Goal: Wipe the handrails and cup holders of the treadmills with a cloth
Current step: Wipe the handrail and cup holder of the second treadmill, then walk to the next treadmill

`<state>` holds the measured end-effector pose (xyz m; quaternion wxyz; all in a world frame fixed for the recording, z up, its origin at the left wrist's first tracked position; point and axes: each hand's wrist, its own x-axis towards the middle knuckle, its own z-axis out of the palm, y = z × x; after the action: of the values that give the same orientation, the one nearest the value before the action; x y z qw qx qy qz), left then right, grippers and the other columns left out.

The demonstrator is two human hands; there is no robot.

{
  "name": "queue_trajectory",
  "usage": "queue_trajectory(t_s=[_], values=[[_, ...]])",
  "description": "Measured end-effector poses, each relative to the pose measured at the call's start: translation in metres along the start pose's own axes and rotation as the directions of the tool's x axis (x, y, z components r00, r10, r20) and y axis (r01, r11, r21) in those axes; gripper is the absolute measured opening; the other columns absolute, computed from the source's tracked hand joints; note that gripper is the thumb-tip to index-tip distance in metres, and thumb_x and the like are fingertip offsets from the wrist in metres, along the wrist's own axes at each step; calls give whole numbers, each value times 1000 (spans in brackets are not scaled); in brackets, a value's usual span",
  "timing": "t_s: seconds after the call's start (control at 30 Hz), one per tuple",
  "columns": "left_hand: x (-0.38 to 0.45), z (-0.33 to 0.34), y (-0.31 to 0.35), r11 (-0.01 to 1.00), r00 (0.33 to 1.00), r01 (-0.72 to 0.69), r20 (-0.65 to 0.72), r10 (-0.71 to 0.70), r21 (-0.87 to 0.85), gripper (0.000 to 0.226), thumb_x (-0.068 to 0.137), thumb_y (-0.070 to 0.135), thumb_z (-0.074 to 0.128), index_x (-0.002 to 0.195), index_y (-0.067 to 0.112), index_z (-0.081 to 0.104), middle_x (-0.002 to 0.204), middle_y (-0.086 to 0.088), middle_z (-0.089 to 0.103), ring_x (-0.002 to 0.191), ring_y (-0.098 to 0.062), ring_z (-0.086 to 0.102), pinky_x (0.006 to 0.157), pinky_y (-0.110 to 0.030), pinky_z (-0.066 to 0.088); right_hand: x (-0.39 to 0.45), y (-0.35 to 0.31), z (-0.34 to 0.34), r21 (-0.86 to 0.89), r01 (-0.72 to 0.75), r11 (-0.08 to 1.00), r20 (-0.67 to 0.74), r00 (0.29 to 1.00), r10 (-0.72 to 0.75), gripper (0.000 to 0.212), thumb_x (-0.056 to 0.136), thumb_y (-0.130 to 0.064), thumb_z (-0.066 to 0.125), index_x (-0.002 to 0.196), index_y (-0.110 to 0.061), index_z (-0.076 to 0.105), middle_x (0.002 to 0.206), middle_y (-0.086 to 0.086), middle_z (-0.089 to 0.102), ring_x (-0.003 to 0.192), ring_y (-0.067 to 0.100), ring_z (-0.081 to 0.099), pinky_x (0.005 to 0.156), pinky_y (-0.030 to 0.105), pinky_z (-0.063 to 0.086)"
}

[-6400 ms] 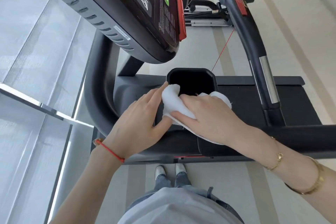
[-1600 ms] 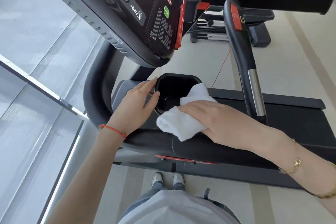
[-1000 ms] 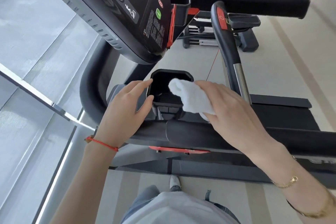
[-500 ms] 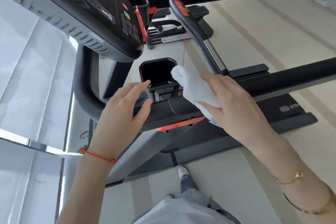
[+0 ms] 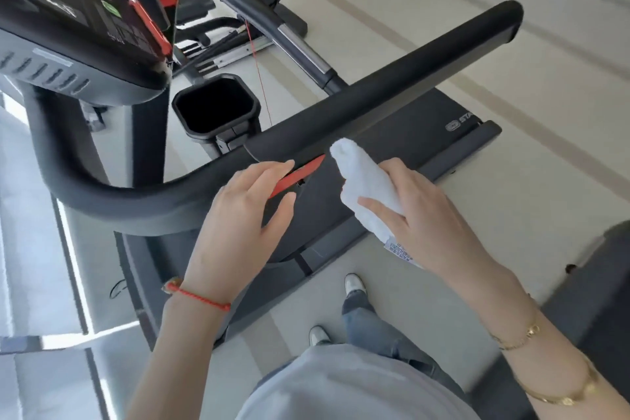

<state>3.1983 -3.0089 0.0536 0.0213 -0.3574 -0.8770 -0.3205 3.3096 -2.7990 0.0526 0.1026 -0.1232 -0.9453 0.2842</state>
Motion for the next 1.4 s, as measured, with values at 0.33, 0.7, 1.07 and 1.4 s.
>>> queue_trajectory(t_s=[0.33, 0.7, 1.07, 1.4], values=[[42, 59, 45, 982, 964, -182, 191, 187, -44, 38, 96, 19, 59, 133, 16, 58, 131, 3, 60, 120, -18, 56, 102, -37, 46, -54, 66, -22, 90, -321, 943, -145, 932, 331, 27, 93, -53, 46, 99, -27, 42, 91, -9, 55, 83, 11, 49, 66, 32, 41], [130, 154, 125, 924, 848, -359, 366, 383, -134, 38, 97, 19, 57, 134, 16, 57, 129, 4, 60, 113, -15, 57, 96, -37, 50, -73, 163, -71, 153, -571, 806, -264, 763, 590, 28, 94, -52, 48, 102, -26, 43, 91, -8, 55, 82, 11, 51, 65, 27, 43], [209, 254, 231, 815, 677, -514, 455, 578, -269, 38, 97, 18, 57, 134, 14, 57, 129, 3, 61, 118, -16, 56, 103, -30, 44, -99, 250, -136, 193, -720, 667, -378, 572, 728, 30, 93, -50, 49, 102, -22, 46, 84, -4, 56, 74, 10, 53, 58, 25, 43], [282, 348, 326, 658, 418, -629, 534, 735, -414, 38, 97, 21, 56, 135, 16, 58, 130, 3, 60, 121, -15, 54, 103, -21, 36, -102, 310, -181, 336, -812, 477, -473, 293, 831, 26, 94, -46, 54, 99, -21, 48, 81, -7, 56, 71, 9, 54, 58, 26, 45]])
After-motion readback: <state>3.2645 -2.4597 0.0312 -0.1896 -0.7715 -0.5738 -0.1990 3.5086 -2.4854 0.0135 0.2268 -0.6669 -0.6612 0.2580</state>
